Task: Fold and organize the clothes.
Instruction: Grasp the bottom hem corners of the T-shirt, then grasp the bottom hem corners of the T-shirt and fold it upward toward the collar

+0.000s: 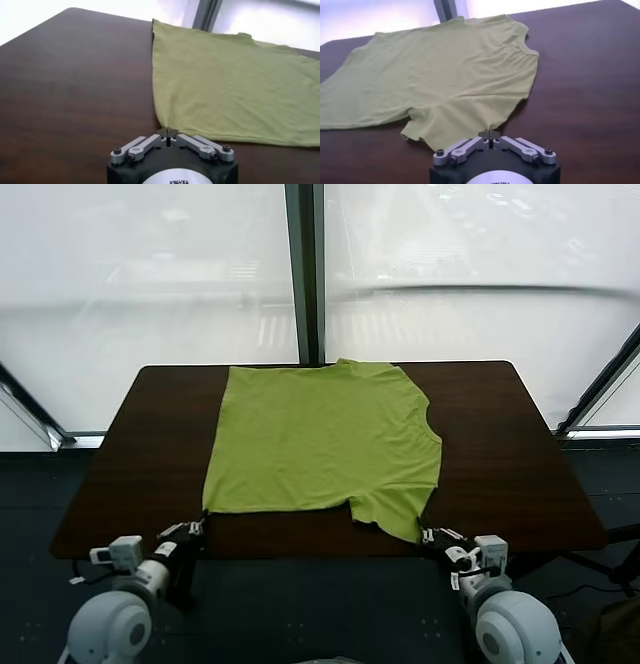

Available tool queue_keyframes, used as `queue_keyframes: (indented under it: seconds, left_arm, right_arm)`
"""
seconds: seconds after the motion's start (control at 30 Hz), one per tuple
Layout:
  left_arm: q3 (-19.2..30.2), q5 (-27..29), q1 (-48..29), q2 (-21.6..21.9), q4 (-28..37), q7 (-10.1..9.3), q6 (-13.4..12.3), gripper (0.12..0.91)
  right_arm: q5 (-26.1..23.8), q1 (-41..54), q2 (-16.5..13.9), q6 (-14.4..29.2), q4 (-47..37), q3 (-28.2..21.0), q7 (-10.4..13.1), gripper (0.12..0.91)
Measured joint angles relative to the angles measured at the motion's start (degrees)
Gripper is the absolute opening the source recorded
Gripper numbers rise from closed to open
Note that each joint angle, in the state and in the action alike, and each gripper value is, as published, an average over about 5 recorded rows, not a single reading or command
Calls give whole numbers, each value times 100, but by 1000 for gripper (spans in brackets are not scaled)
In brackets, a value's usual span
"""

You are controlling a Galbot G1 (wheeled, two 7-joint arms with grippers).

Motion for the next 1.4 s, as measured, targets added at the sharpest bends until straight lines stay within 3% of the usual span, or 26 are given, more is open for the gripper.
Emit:
queue_keyframes:
  seconds: [0.3, 0.57, 0.87, 1.2, 1.4]
  left_arm:
    - [-182, -7, 594, 47, -411, -12, 43, 149]
    - [-292, -120, 640, 75, -569, -20, 36, 149]
    - [-198, -492, -169, 171, -407, -279, 188, 149]
    - [31, -579, -1193, 179, 5, -321, 179, 149]
    - [243, -604, -1768, 174, 359, -319, 167, 149]
  right_arm:
    - [120, -352, -126, -97, 358, 210, 98, 139]
    - [276, 154, -166, -160, 165, 158, 91, 139]
    - [437, 1102, -279, -278, -280, 82, 86, 139]
    - [438, 2181, -113, -210, -1227, -250, 38, 139]
    - [394, 2672, -94, 59, -1761, -453, -159, 139]
